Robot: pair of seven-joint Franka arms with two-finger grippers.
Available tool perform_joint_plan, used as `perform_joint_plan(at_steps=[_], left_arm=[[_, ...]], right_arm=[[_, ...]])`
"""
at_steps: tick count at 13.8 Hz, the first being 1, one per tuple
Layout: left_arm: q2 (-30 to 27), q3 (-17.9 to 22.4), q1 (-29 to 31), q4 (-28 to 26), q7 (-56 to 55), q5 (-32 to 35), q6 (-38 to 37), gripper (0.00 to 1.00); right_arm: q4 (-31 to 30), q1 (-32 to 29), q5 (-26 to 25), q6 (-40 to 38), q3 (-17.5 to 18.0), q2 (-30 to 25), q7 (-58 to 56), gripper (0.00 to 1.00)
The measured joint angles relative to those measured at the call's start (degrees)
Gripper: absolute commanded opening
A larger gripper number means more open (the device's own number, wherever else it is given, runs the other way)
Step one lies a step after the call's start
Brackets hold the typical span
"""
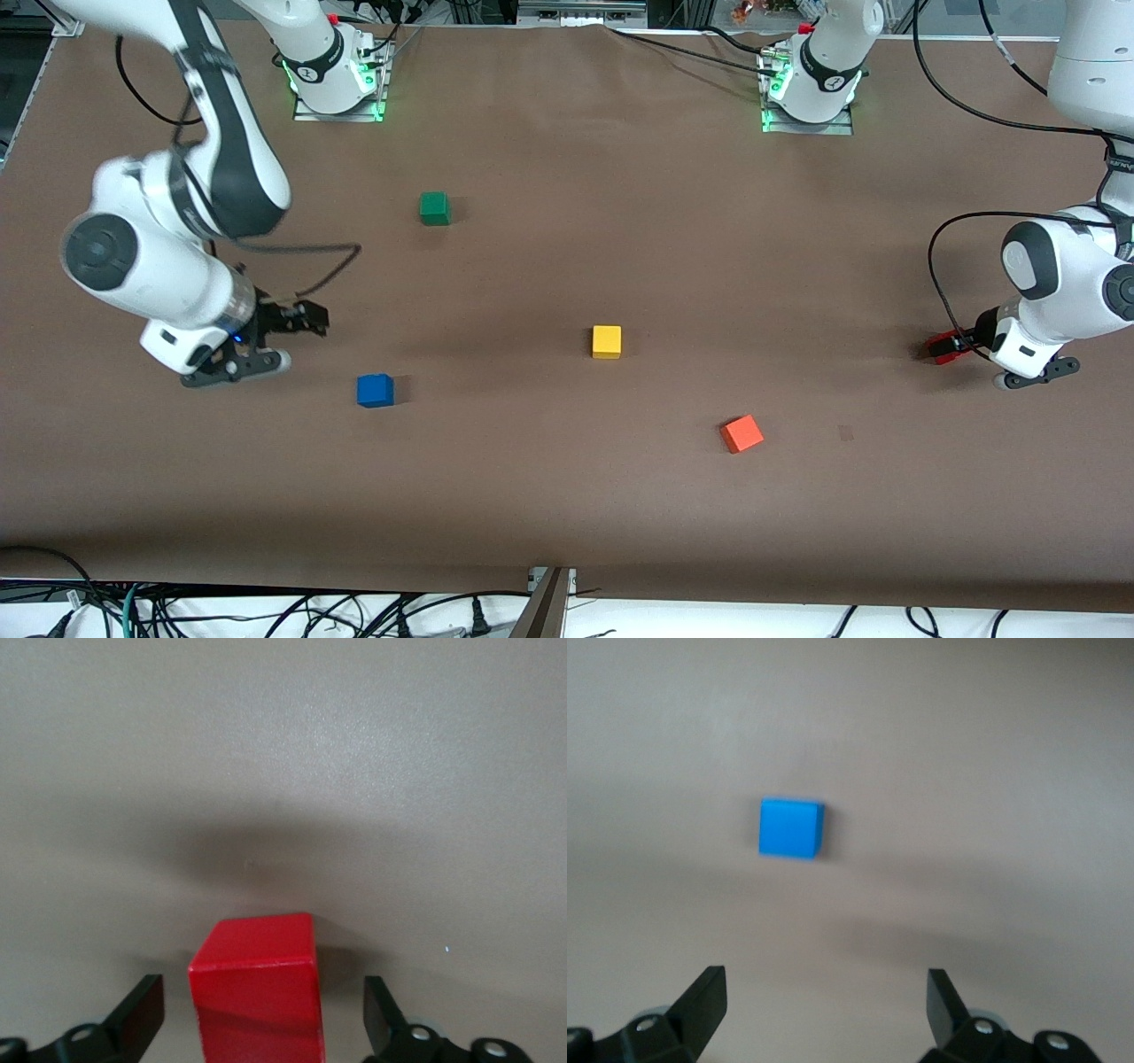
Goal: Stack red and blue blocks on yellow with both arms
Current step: 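Reach the right gripper down over the blue block, then grasp the blue block with the right gripper while the left gripper carries red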
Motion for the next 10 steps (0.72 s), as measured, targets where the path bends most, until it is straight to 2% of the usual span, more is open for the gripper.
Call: perform_joint_plan(at_steps=[2, 4, 6, 10], left_arm=[[0.0, 0.0, 0.0, -0.2, 0.0, 0.0, 0.0, 0.36], [-0.1, -0.1, -0.1, -0.2, 0.0, 0.0, -0.1, 0.34], [-0.1, -0.1, -0.1, -0.2, 0.0, 0.0, -0.4, 0.25], [-1.4, -1.4, -1.4, 2.5, 0.1, 0.0, -2.8, 0.19]], right_arm=[[-3.7, 0.1, 0.2, 11.3, 0.2, 4.6, 1.5, 1.00], [-5.9, 1.1, 0.2, 18.2, 0.5, 8.8, 6.2, 1.00], [-6.0, 2.9, 0.2, 19.9, 0.6, 10.8, 11.5, 1.00], [-5.7, 3.8, 0.2, 20.0, 0.6, 10.7, 14.2, 0.99]])
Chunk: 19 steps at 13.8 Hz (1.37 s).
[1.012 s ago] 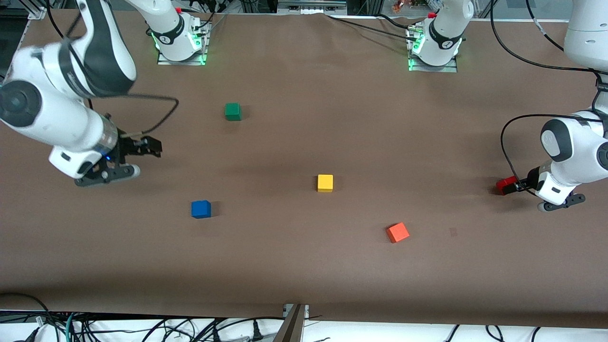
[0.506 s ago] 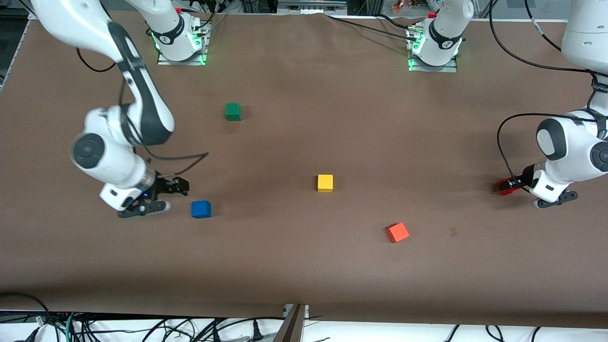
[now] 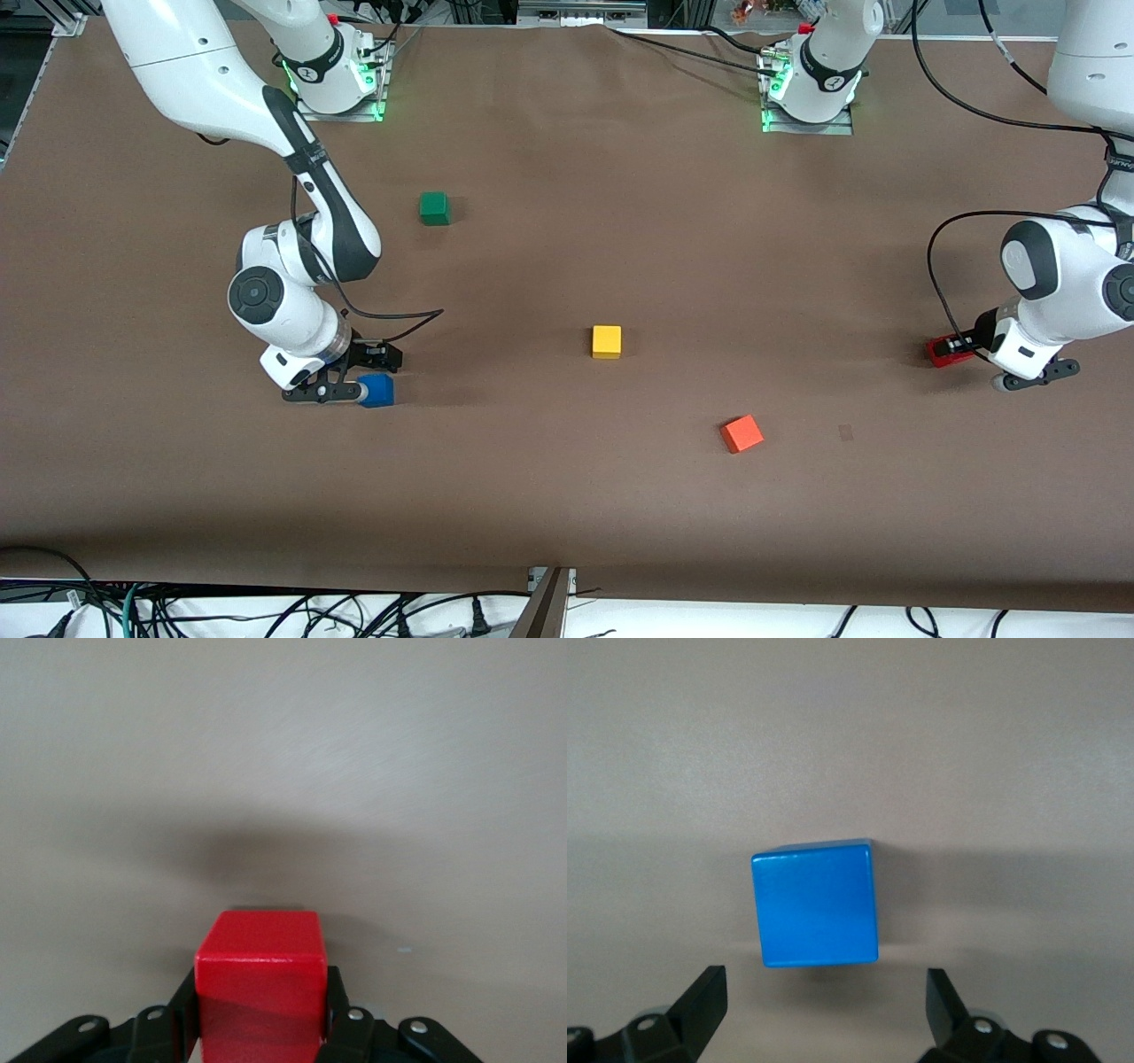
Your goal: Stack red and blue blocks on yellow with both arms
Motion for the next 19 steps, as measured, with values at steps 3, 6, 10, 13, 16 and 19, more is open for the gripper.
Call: perform_joint_plan(at_steps=[3, 6, 10, 13, 16, 19], left_arm=[[-1.9, -4.1, -5.6, 7.1, -0.7, 0.0, -7.9, 0.20], [-2.3, -7.3, -14.0, 9.2, -4.9, -0.1, -9.3, 0.20], [-2.0, -12.4, -24.1, 9.8, -21.1, -0.2, -9.3, 0.20], [0.9, -13.0, -33.7, 13.2, -33.2, -0.2, -9.2, 0.20], [7.0, -12.9, -40.0, 20.2, -39.3, -0.2, -9.2, 0.21], [11.2, -12.8, -42.3, 24.2, -39.7, -0.2, -9.2, 0.23]], right_arm=[[0.4, 0.0, 0.0, 1.0, 0.0, 0.5, 0.0, 0.97], [2.0, 0.0, 0.0, 1.4, 0.0, 2.2, 0.0, 0.81], [4.8, 0.0, 0.0, 1.5, -0.1, 4.6, -0.1, 0.55], [6.1, -0.1, 0.0, 1.6, -0.2, 5.5, -0.4, 0.30], [6.5, -0.3, 0.0, 1.6, -0.3, 5.7, -1.5, 0.12], [8.2, -0.3, -0.1, 0.6, -0.3, 5.7, -2.1, 0.11]])
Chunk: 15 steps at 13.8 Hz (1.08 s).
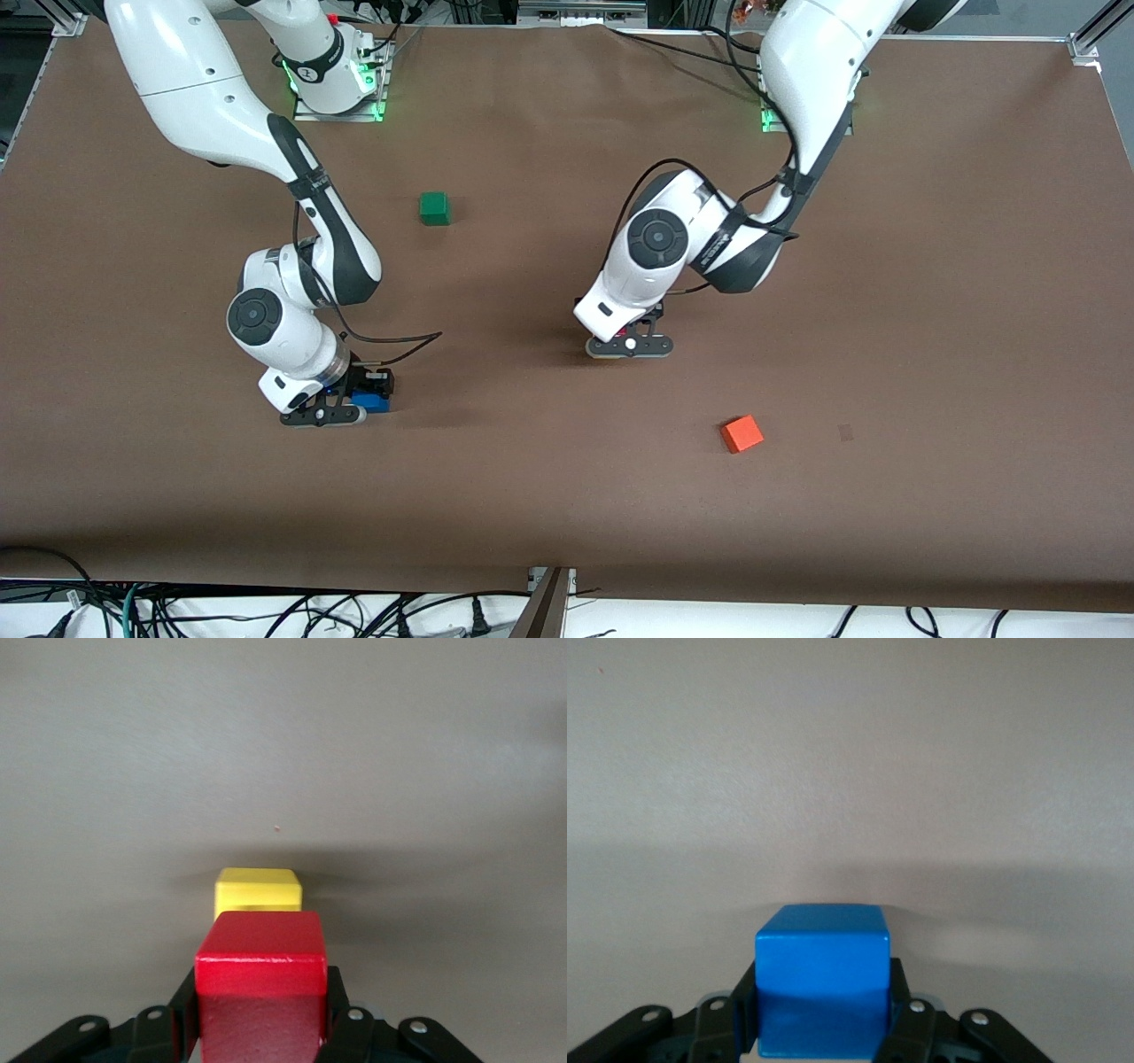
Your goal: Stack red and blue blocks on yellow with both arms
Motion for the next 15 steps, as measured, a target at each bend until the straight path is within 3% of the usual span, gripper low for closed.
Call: perform_joint_plan(at_steps=[3, 9, 15], left_arm=[[1.6, 0.1, -0.9, 0.9, 0.0, 0.2, 0.0, 0.23], [1.9, 0.3, -1.5, 1.4, 0.0, 2.6, -0.2, 0.24], [1.9, 0.7, -1.5, 1.5, 0.0, 5.2, -1.5, 0.24]], right_arm=[[3.1, 0.3, -0.1, -7.0, 0.1, -1.9, -0.9, 0.11], [16.8, 1.7, -0.1, -32.5, 0.5, -7.4, -0.9, 0.12], [22.4, 5.6, -0.1, -38.2, 0.6, -7.2, -0.6, 0.12]])
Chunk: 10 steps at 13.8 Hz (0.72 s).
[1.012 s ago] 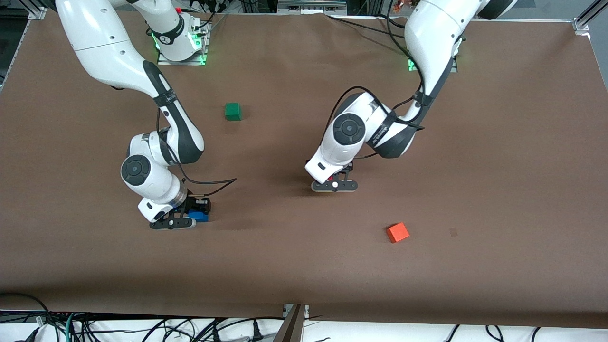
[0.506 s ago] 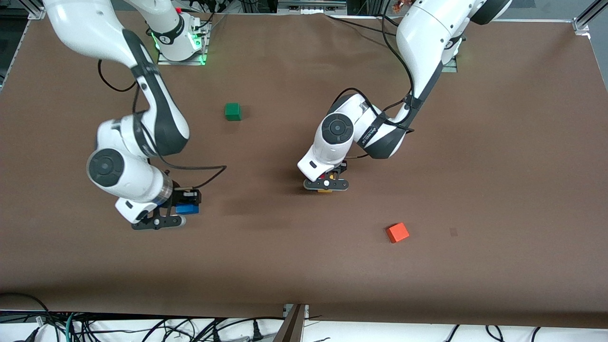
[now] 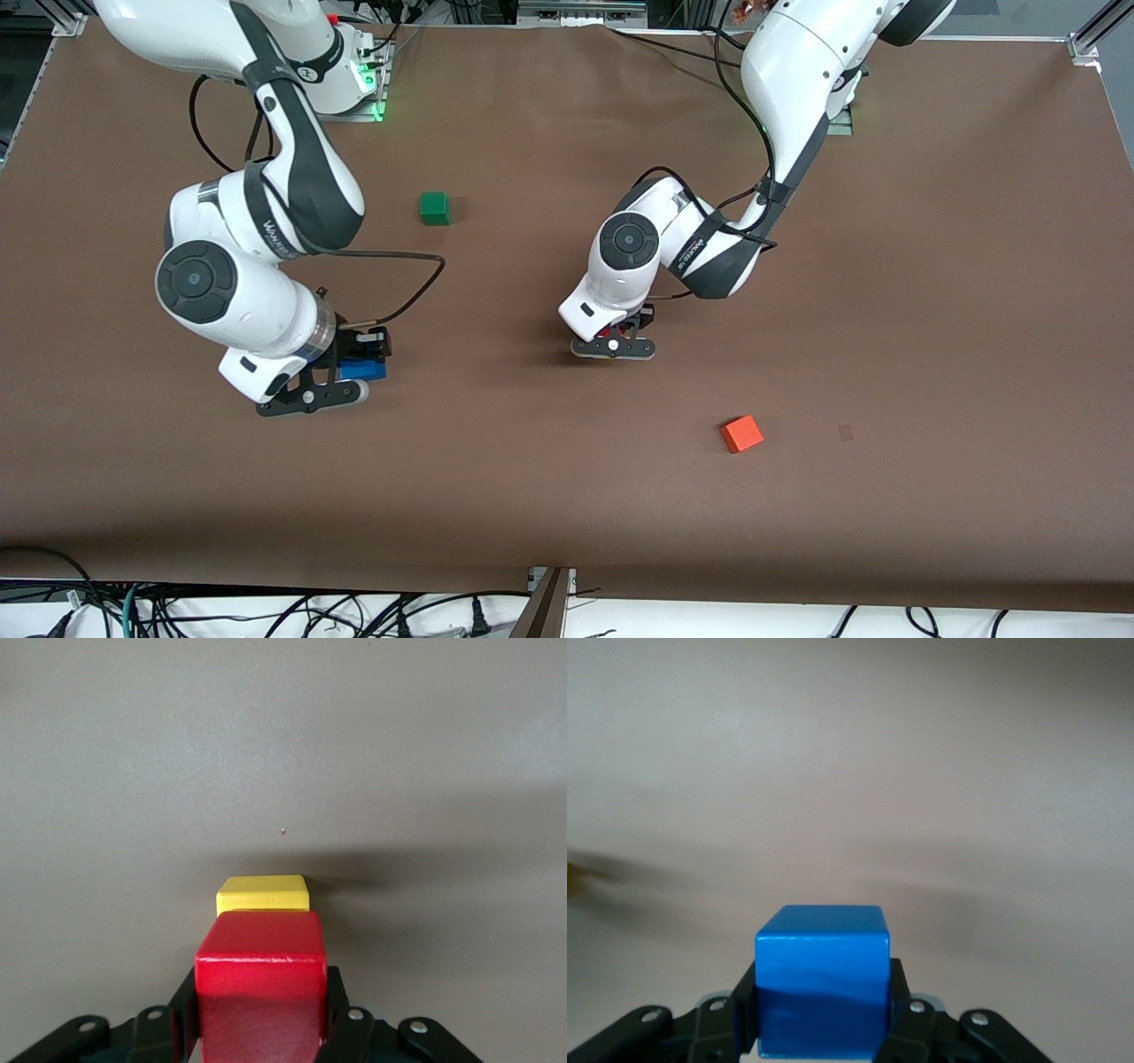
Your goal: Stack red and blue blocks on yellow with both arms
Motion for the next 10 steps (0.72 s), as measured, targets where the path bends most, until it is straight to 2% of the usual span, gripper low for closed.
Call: perform_joint_plan(at_steps=[4, 7, 10], left_arm=[[0.2, 0.0, 0.0, 0.0, -0.1, 0.7, -0.2, 0.27], [0.6, 0.1, 0.0, 0.1, -1.5, 0.7, -0.3, 0.31], [0.6, 0.2, 0.0, 0.2, -2.0, 0.7, -0.3, 0.32]], right_arm=[[3.5, 1.7, 0.0, -2.5, 0.0, 0.0, 1.2, 0.12], [4.0, 2.4, 0.0, -2.5, 0.0, 0.1, 2.3, 0.12], [4.0, 2.9, 0.0, -2.5, 0.0, 0.3, 3.4, 0.12]])
